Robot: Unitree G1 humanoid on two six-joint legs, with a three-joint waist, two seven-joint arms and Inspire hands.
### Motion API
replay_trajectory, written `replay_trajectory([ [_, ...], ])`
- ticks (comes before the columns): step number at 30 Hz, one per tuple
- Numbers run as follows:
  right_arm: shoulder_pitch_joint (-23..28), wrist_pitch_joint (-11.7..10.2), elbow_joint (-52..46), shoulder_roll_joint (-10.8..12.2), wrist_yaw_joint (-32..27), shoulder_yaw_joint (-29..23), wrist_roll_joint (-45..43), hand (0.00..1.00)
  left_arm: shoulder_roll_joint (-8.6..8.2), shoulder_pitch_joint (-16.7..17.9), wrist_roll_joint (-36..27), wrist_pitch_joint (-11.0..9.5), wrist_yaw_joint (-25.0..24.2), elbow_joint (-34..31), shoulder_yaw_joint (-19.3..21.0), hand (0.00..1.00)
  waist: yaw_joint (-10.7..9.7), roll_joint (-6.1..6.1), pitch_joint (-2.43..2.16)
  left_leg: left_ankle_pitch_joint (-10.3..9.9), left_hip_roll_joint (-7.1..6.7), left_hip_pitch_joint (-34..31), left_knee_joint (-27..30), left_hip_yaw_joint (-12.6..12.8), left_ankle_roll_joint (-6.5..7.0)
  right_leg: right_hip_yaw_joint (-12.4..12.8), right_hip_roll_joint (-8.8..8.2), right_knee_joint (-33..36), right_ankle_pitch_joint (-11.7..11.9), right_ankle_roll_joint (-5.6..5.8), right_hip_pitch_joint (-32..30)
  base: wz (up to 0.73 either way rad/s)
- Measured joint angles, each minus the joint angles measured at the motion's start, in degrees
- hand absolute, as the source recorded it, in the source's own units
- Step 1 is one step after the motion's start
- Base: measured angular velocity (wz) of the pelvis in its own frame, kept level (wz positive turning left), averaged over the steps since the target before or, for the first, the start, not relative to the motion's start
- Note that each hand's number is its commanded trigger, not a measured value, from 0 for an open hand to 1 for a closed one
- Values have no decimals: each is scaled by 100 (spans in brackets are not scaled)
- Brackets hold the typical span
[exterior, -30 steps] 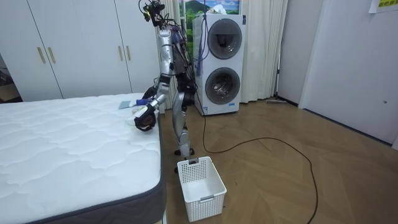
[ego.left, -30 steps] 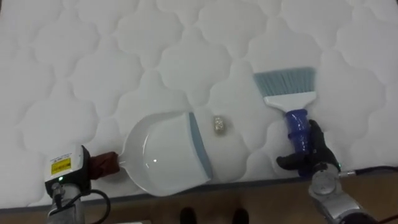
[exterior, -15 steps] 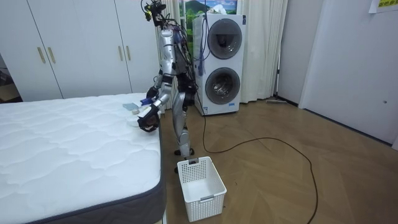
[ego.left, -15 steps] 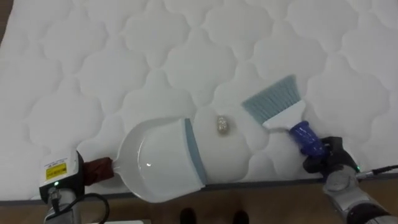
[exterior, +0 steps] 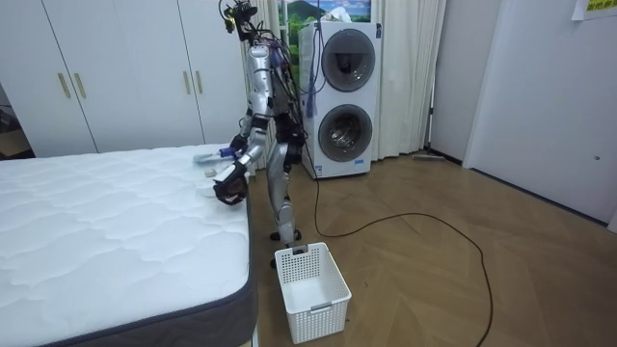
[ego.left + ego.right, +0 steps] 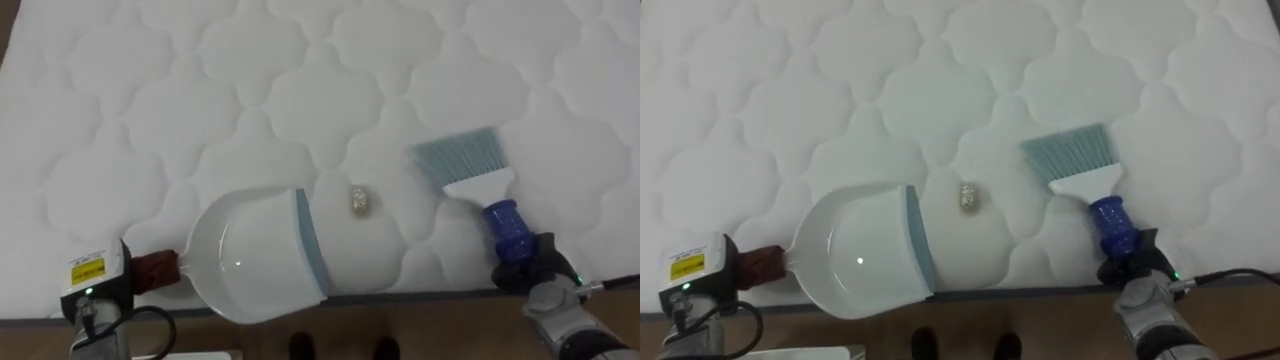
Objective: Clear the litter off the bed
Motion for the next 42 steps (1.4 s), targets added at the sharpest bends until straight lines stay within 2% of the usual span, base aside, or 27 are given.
replay_trajectory([
  [7, 1, 158, 122, -72, 6, 21, 28, 100, 75, -26, 107, 29, 4, 5, 5, 100, 14, -50, 3, -3, -29, -14, 76, 39, 9, 78, -77, 163, -73, -15, -75, -1],
  [10, 6, 262, 155, -141, 194, 16, 24, 100, 186, -32, 225, 30, 85, 10, 24, 100, 24, -118, -1, -1, -35, -40, 88, 46, 11, 97, -84, 206, -75, -18, -131, -5],
  [14, -32, 380, 146, -261, 339, 32, 33, 100, 376, -102, 323, 31, 242, -10, 18, 100, 21, -280, 9, -1, -17, -145, 141, 63, 11, 98, -81, 251, -76, -29, -234, -2],
  [17, -98, 445, 164, -351, 406, 29, -46, 100, 414, -151, 521, 55, 391, -13, 39, 100, 42, -397, 2, -4, -11, -180, 176, 55, 11, 122, -72, 263, -77, -32, -253, 2],
  [19, -164, 491, 173, -438, 399, 28, -285, 100, 426, -205, 596, 86, 552, -12, 52, 100, 120, -475, 15, -4, -7, -220, 207, 67, 12, 155, -40, 307, -73, -38, -312, -2],
  [20, -210, 500, 178, -502, 392, 31, -496, 100, 447, -212, 614, 91, 666, -18, 49, 100, 124, -524, 38, -4, -3, -229, 228, 61, 12, 144, -37, 333, -74, -38, -319, 0],
  [25, -544, 622, 268, -867, 318, 155, -1538, 100, 567, -257, 727, 157, 934, -15, 73, 100, 254, -644, 48, -41, 71, -351, 376, 56, -10, 131, 10, 348, -41, -93, -400, -5],
  [27, -717, 650, 272, -1025, 199, 351, -1867, 100, 656, -381, 737, 218, 1045, -20, 69, 100, 299, -713, 87, -35, 109, -393, 430, 52, -25, 111, 19, 353, -20, -128, -422, 0],
  [29, -847, 661, 263, -1039, 161, 435, -2081, 100, 696, -442, 737, 283, 1072, -23, 68, 100, 299, -764, 103, -27, 128, -399, 439, 46, -38, 92, 26, 344, -17, -143, -418, 2],
  [34, -1162, 678, 240, -1058, 141, 659, -2530, 100, 744, -480, 796, 305, 1118, -39, 46, 100, 307, -837, 103, -33, 136, -489, 507, 44, -42, 89, 16, 371, -34, -164, -494, 0],
  [35, -1246, 679, 237, -1060, 141, 763, -2735, 100, 812, -490, 794, 306, 1132, -74, 16, 100, 307, -890, 130, -33, 142, -513, 529, 45, -42, 94, 16, 401, -38, -174, -523, 0],
  [39, -1315, 687, 135, -1068, 144, 983, -3792, 100, 855, -549, 945, 312, 1131, -101, 15, 100, 417, -981, 140, -64, 185, -516, 602, 46, -52, 68, 30, 458, -37, -185, -499, 0],
  [42, -1351, 688, -110, -1067, 148, 1210, -4549, 100, 854, -640, 1066, 333, 1130, -105, 9, 100, 476, -990, 145, -61, 202, -516, 603, 37, -56, -49, 27, 417, -19, -211, -455, 1],
])
